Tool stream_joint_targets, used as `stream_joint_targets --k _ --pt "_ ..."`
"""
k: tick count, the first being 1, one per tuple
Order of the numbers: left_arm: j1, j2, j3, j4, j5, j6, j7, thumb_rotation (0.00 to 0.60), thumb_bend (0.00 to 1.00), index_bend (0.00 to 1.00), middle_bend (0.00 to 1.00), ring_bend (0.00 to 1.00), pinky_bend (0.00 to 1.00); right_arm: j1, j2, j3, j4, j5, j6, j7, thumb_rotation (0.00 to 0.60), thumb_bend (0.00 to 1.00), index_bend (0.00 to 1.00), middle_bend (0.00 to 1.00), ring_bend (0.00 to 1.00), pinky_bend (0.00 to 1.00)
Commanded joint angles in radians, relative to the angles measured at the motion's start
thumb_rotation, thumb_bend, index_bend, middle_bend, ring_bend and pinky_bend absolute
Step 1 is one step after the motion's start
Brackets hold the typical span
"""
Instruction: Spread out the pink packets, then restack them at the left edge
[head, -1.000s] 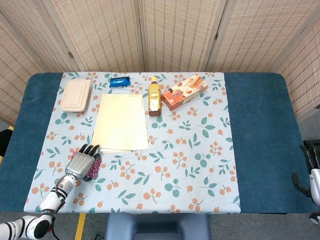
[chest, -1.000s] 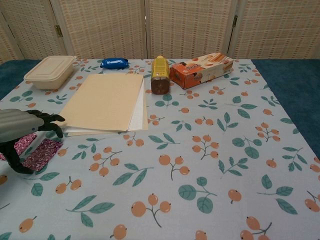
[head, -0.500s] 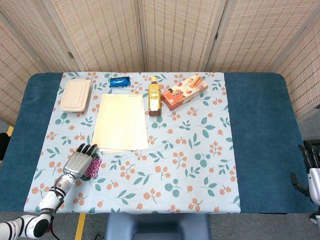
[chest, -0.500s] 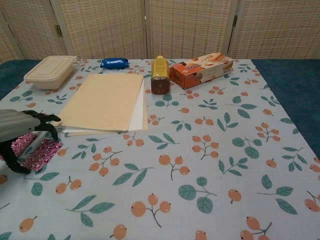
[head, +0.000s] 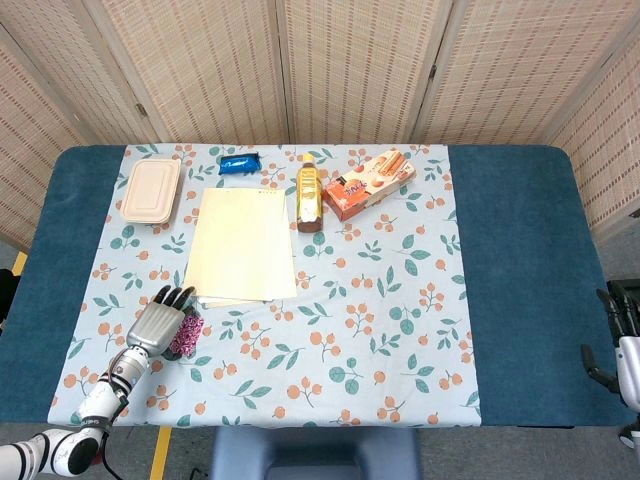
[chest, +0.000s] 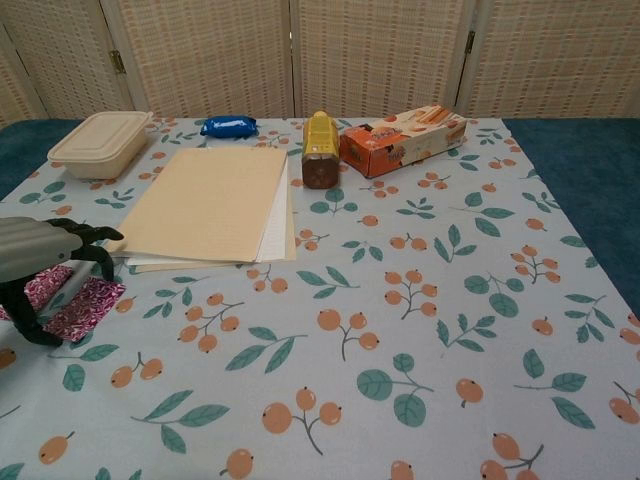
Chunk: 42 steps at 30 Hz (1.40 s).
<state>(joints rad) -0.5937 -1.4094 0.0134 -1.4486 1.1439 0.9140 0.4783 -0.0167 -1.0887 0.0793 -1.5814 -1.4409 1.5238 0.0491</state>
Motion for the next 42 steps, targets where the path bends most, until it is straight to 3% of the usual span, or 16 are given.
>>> stream_joint_targets --k 1,15,42 --pt "0.002 0.003 0.0 -0.004 0.005 0.005 -0.002 0.6 0.13 0.36 0.0 0.0 0.0 0.0 0.0 0.0 0.0 0.0 0.001 0.0 0.6 0.45 0.0 0.01 0.0 0.0" --pt "0.021 0.078 -0.014 -0.055 0.02 0.057 -0.022 0.6 0.13 0.36 0.0 0.0 0.0 0.0 0.001 0.002 0.001 0.0 0.0 0.003 0.6 0.45 0.01 0.01 0.0 0.0" --pt "0.04 0.053 -0.02 0.106 -0.013 0.0 -0.096 0.6 0.13 0.32 0.0 0.0 0.0 0.008 0.003 0.003 -0.022 0.003 -0.008 -0.028 0.6 0.45 0.01 0.01 0.0 0.0"
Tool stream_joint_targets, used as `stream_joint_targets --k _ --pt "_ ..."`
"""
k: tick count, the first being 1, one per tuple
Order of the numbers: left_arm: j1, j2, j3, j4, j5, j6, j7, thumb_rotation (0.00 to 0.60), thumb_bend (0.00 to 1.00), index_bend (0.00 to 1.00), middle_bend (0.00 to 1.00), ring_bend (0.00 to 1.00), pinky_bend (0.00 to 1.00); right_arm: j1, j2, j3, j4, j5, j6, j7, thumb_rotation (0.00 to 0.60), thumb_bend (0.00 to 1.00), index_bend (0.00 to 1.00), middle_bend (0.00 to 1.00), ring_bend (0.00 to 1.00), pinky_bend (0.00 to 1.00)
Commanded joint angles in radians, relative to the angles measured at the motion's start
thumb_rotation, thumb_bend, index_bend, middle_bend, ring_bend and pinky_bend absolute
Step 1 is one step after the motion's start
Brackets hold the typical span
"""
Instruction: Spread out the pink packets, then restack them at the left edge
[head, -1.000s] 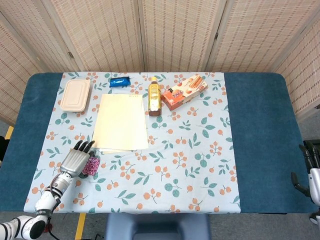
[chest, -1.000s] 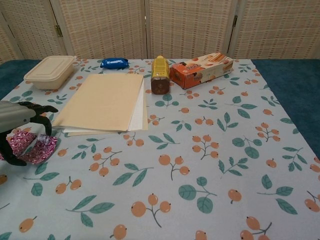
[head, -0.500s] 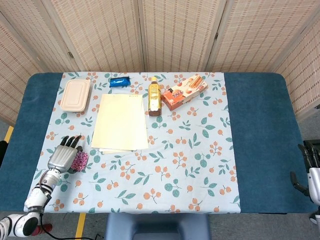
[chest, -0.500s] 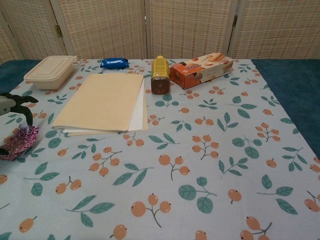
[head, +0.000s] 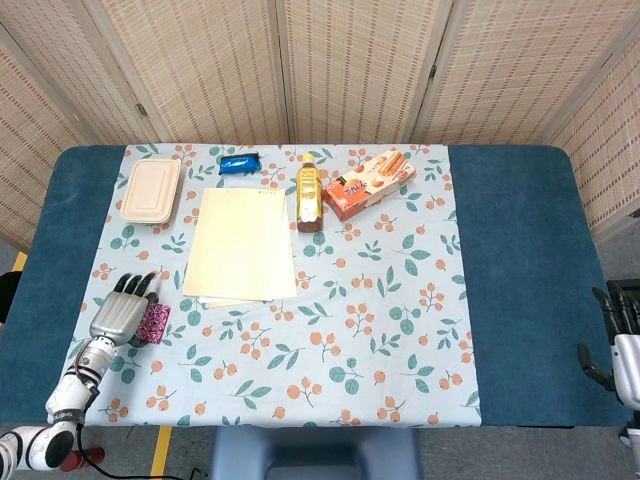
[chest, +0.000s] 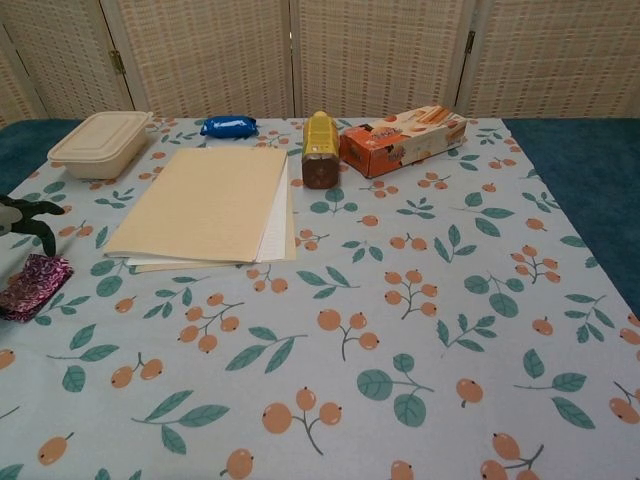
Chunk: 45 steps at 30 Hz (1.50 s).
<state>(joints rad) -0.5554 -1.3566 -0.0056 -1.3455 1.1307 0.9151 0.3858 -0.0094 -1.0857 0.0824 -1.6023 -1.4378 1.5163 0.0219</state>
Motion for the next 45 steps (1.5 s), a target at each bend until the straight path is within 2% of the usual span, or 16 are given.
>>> stream_joint_targets --k 1,24,38,45 --pt "0.002 0.001 -0.001 0.004 0.001 -0.001 -0.004 0.6 0.13 0.32 0.0 0.0 0.0 0.001 0.0 0.0 -0.002 0.0 -0.001 -0.002 0.6 0.45 0.01 0.01 0.0 0.0" --pt "0.001 -0.008 -0.009 0.006 -0.007 -0.016 0.006 0.6 0.13 0.31 0.0 0.0 0.0 0.0 0.002 -0.001 -0.006 0.003 0.0 -0.005 0.6 0.45 0.0 0.01 0.0 0.0" --pt "0.002 0.003 -0.009 -0.012 -0.038 -0.022 0.032 0.6 0.13 0.22 0.0 0.0 0.0 0.0 0.004 0.0 -0.005 0.001 0.002 -0.001 0.6 0.45 0.0 0.01 0.0 0.0" --pt "0.043 0.055 -0.065 -0.091 -0.038 0.064 -0.092 0.6 0.13 0.2 0.0 0.0 0.0 0.005 0.017 -0.002 -0.005 -0.003 -0.009 0.008 0.6 0.45 0.0 0.01 0.0 0.0"
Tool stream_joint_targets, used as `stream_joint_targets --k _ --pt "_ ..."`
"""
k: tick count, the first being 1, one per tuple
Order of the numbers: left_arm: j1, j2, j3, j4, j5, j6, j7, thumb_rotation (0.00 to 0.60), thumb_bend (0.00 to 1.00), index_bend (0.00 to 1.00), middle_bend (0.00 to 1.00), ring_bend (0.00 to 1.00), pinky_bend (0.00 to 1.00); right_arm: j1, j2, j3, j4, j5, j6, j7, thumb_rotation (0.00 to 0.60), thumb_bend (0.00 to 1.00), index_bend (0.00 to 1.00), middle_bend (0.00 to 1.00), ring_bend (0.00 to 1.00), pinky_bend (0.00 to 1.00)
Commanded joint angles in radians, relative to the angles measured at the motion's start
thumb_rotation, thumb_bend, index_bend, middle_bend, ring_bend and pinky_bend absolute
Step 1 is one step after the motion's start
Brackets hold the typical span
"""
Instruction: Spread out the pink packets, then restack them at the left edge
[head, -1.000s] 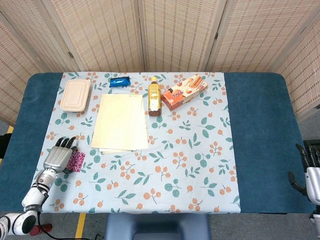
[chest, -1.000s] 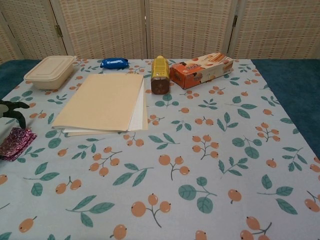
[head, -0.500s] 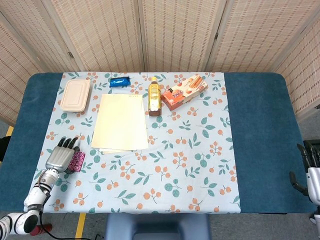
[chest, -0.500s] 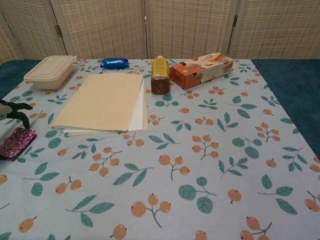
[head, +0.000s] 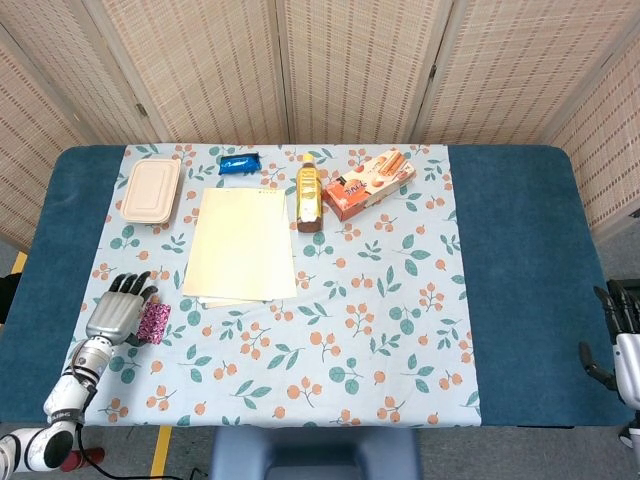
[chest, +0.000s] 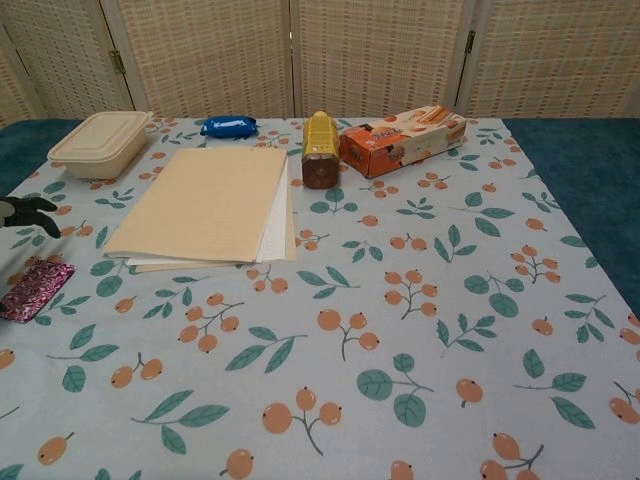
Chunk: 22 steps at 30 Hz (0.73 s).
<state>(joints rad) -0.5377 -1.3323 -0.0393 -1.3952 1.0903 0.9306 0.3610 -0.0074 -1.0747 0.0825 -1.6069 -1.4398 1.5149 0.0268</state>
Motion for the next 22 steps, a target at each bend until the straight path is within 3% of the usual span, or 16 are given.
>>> stream_joint_targets --k 1,10,22 --pt "0.034 0.043 -0.042 -0.054 0.001 0.063 -0.091 0.6 0.13 0.2 0.0 0.0 0.0 0.006 0.011 -0.003 -0.001 -0.004 -0.014 0.007 0.6 0.45 0.01 0.01 0.0 0.0" --pt "0.162 0.15 -0.108 -0.199 0.01 0.289 -0.25 0.6 0.18 0.22 0.02 0.0 0.0 0.041 0.052 -0.011 0.009 -0.034 -0.074 0.109 0.6 0.45 0.01 0.02 0.0 0.0" --pt "0.33 0.173 -0.022 -0.309 0.193 0.554 -0.234 0.6 0.2 0.23 0.03 0.0 0.0 0.049 0.058 -0.029 0.01 -0.086 -0.059 0.164 0.6 0.45 0.06 0.05 0.0 0.0"
